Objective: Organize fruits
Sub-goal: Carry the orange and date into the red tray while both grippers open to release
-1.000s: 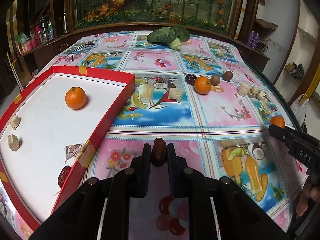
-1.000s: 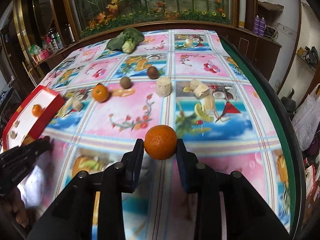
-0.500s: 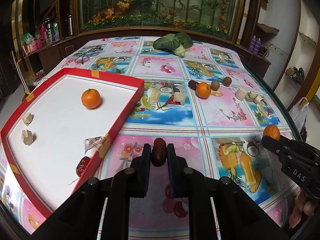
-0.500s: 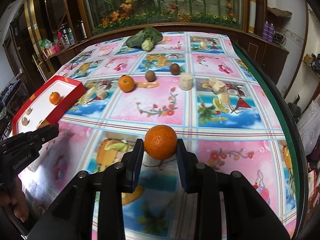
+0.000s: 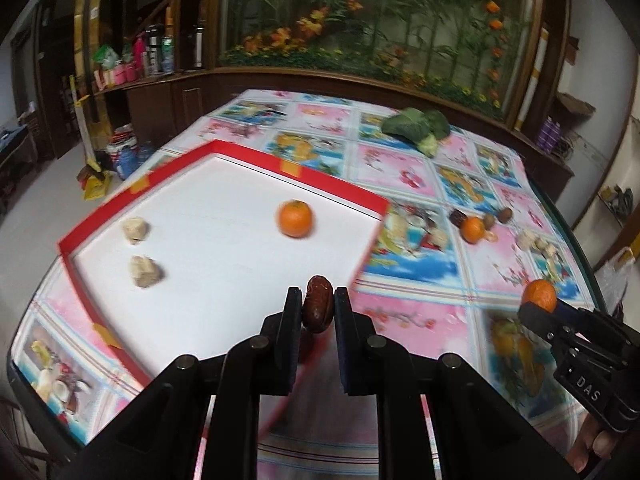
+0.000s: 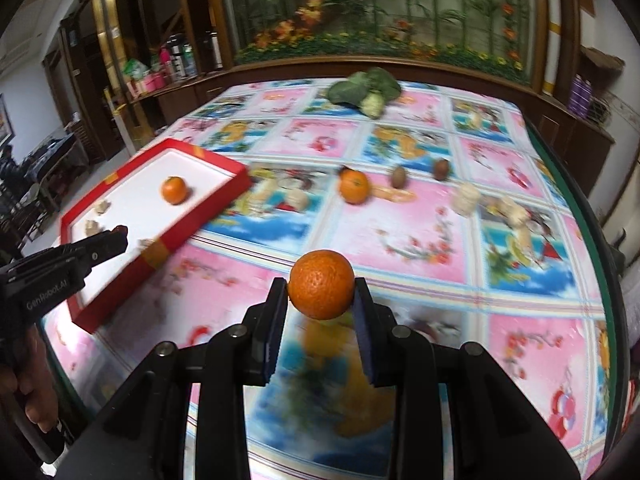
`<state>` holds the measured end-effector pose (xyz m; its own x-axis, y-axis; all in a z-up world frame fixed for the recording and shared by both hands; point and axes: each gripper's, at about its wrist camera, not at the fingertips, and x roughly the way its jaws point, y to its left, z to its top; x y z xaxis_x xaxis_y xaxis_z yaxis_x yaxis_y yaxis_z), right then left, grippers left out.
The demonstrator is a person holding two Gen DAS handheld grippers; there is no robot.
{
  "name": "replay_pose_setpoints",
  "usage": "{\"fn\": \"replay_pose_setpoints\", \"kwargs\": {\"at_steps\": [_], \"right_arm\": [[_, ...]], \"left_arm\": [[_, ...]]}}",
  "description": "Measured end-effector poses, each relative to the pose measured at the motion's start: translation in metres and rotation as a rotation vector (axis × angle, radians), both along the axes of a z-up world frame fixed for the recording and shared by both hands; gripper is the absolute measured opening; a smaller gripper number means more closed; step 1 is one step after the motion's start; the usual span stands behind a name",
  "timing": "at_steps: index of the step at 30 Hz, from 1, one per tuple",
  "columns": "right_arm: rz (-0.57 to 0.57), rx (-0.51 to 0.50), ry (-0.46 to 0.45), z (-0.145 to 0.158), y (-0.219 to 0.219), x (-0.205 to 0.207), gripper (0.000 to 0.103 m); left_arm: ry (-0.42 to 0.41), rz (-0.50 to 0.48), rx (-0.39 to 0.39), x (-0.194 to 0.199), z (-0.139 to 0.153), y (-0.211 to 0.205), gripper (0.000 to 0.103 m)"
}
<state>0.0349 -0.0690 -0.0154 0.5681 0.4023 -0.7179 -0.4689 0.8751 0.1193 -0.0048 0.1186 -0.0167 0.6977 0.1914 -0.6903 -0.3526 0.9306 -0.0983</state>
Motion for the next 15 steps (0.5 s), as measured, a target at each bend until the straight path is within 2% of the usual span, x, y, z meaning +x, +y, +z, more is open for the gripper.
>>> {"fn": "replay_pose_setpoints", "kwargs": {"at_steps": [8,15], "right_arm": [[0.13,0.038,-0.017,0.017,0.058,0.005,0.034],[0.261,0.063,0.004,0.017,0.13,0.008,0.034]], "left_arm": [[0.009,0.157,0.003,-0.001,0.004,0.068,0.014],[0.047,0.191,0.023,0.027,0.003,0.107,0.014]]}}
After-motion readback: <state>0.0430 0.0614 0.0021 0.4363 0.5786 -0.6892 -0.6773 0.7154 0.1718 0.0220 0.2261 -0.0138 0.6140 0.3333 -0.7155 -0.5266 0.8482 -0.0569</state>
